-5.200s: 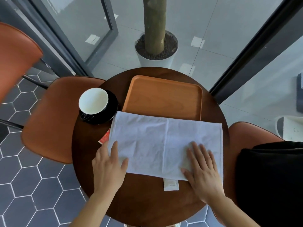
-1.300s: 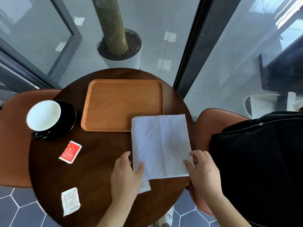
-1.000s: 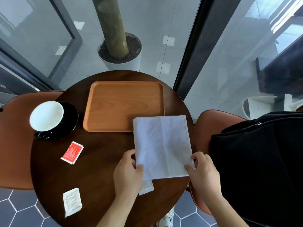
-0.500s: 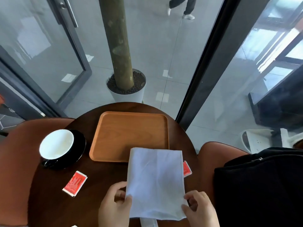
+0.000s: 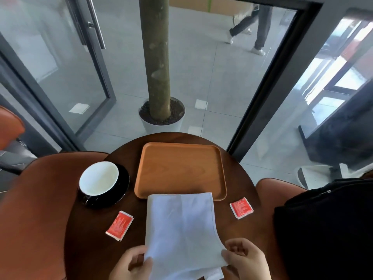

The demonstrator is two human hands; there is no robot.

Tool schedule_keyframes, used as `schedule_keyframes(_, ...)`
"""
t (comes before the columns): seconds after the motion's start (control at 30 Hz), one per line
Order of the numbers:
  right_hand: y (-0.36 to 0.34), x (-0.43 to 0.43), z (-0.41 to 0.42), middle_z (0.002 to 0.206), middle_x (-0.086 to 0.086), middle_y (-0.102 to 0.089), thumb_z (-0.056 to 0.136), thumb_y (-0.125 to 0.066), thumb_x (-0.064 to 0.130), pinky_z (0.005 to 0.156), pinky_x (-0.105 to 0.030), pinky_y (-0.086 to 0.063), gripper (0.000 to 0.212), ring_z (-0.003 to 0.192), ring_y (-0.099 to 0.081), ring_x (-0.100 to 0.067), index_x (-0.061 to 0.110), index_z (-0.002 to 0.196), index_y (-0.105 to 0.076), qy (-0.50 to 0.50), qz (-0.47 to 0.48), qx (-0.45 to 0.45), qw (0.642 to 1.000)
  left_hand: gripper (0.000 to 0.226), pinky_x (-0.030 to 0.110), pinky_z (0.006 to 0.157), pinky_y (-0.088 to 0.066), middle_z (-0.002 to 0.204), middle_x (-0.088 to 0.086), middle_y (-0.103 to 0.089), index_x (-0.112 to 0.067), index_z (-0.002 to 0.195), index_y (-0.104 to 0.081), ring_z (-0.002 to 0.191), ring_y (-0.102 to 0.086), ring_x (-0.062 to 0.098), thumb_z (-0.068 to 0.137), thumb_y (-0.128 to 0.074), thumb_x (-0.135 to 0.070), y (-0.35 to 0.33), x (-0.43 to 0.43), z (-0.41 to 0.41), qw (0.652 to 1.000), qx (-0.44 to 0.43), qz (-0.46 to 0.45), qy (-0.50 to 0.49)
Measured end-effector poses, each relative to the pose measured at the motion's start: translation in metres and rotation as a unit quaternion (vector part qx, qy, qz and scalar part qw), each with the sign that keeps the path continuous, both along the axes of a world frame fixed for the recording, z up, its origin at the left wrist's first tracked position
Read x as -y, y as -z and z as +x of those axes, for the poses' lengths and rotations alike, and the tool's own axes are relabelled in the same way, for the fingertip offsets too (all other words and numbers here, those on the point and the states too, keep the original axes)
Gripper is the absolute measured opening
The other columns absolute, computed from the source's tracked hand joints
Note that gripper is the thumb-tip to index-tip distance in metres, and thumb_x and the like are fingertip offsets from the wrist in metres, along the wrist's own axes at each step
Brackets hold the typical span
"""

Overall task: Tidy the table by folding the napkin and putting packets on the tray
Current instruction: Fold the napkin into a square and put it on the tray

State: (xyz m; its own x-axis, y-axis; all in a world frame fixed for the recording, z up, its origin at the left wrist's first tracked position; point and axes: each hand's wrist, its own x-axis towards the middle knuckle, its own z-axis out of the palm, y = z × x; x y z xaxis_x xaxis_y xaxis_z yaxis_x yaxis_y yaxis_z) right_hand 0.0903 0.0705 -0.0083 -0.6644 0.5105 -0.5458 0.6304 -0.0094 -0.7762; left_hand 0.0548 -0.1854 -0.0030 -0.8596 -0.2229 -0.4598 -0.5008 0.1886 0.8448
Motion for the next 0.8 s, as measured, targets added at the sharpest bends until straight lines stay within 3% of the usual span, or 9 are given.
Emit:
schedule_keyframes(0.1,0.005,0.009,0.007,0.062,-0.011,-0.069,0.066,-0.083,-0.013,0.061,-0.038,-0.060,0.021,0.058,-0.064,-0.021,0.006,0.074,-0.077,0.002,-0.014,-0.002,1.000,0.025,-0.001,0.066,-0.044,0.079,0.010,-0.073,-0.010,0.085,-0.074,0.068,-0.067,-0.004,0.073,-0.077,0.011,0.005,0.011,0.010,1.000,0.003,-0.002,0.005)
schedule_keyframes(0.17,0.008,0.011,0.011,0.069,-0.016,-0.072,0.069,-0.080,-0.015,0.052,-0.030,-0.056,0.021,0.058,-0.065,-0.023,0.003,0.080,-0.076,0.017,-0.047,-0.004,0.999,0.033,-0.003,0.063,-0.041,0.074,0.006,-0.071,-0.018,0.075,-0.074,0.067,-0.063,-0.012,0.070,-0.077,0.015,0.010,0.011,0.019,0.999,-0.012,-0.035,-0.021)
schedule_keyframes(0.23,0.011,0.008,0.014,0.072,-0.017,-0.074,0.071,-0.077,-0.017,0.047,-0.024,-0.053,0.021,0.057,-0.067,-0.023,0.000,0.082,-0.075,0.029,-0.088,-0.002,0.996,0.035,0.002,0.066,-0.044,0.075,0.007,-0.072,-0.021,0.072,-0.075,0.067,-0.065,-0.002,0.070,-0.076,0.014,0.012,0.008,0.027,0.998,-0.018,-0.045,-0.046)
schedule_keyframes(0.37,0.011,0.006,0.022,0.079,-0.020,-0.074,0.073,-0.077,-0.015,0.053,-0.026,-0.056,0.018,0.063,-0.070,-0.025,0.001,0.081,-0.077,-0.004,-0.138,0.011,0.990,0.034,0.046,0.087,-0.056,0.088,0.001,-0.073,-0.031,0.080,-0.074,0.077,-0.065,0.027,0.076,-0.076,0.003,0.017,0.016,0.033,0.998,0.006,-0.037,-0.053)
schedule_keyframes(0.47,0.008,0.004,0.025,0.082,-0.025,-0.073,0.077,-0.073,-0.015,0.058,-0.031,-0.059,0.014,0.067,-0.072,-0.031,-0.005,0.086,-0.074,-0.016,-0.178,0.023,0.984,0.036,0.040,0.082,-0.057,0.101,-0.006,-0.066,-0.038,0.087,-0.071,0.088,-0.065,0.008,0.077,-0.076,-0.003,0.013,0.018,0.038,0.998,-0.010,-0.049,-0.041)
schedule_keyframes(0.53,0.007,0.003,0.025,0.083,-0.023,-0.072,0.081,-0.071,-0.011,0.061,-0.034,-0.059,0.010,0.067,-0.072,-0.031,-0.005,0.088,-0.074,-0.020,-0.188,0.029,0.982,0.036,0.022,0.067,-0.056,0.111,-0.007,-0.058,-0.038,0.093,-0.071,0.084,-0.064,0.002,0.080,-0.075,-0.004,0.015,0.017,0.042,0.998,-0.022,-0.062,-0.011)
schedule_keyframes(0.6,0.006,0.005,0.024,0.089,-0.022,-0.072,0.087,-0.068,-0.005,0.064,-0.036,-0.059,0.008,0.070,-0.072,-0.031,-0.003,0.090,-0.075,-0.023,-0.207,0.027,0.978,0.038,0.015,0.054,-0.055,0.117,-0.013,-0.054,-0.034,0.096,-0.072,0.086,-0.064,0.001,0.084,-0.069,0.002,0.013,0.017,0.044,0.999,-0.031,-0.039,0.010)
schedule_keyframes(0.7,0.007,0.003,0.026,0.095,-0.024,-0.073,0.092,-0.055,-0.006,0.066,-0.036,-0.060,0.022,0.076,-0.072,-0.032,-0.003,0.093,-0.077,-0.013,-0.249,0.004,0.968,0.044,0.028,0.066,-0.062,0.118,-0.022,-0.061,-0.030,0.096,-0.076,0.098,-0.069,0.009,0.086,-0.061,0.010,0.009,0.024,0.052,0.998,-0.028,0.053,0.015)
schedule_keyframes(0.8,0.008,-0.002,0.031,0.102,-0.028,-0.073,0.081,-0.035,-0.021,0.073,-0.036,-0.061,0.048,0.090,-0.073,-0.038,-0.003,0.098,-0.077,-0.016,-0.298,-0.036,0.954,0.053,0.030,0.077,-0.059,0.113,-0.007,-0.074,-0.027,0.099,-0.076,0.102,-0.072,0.014,0.081,-0.056,0.019,0.010,0.035,0.056,0.994,-0.038,0.083,0.052)
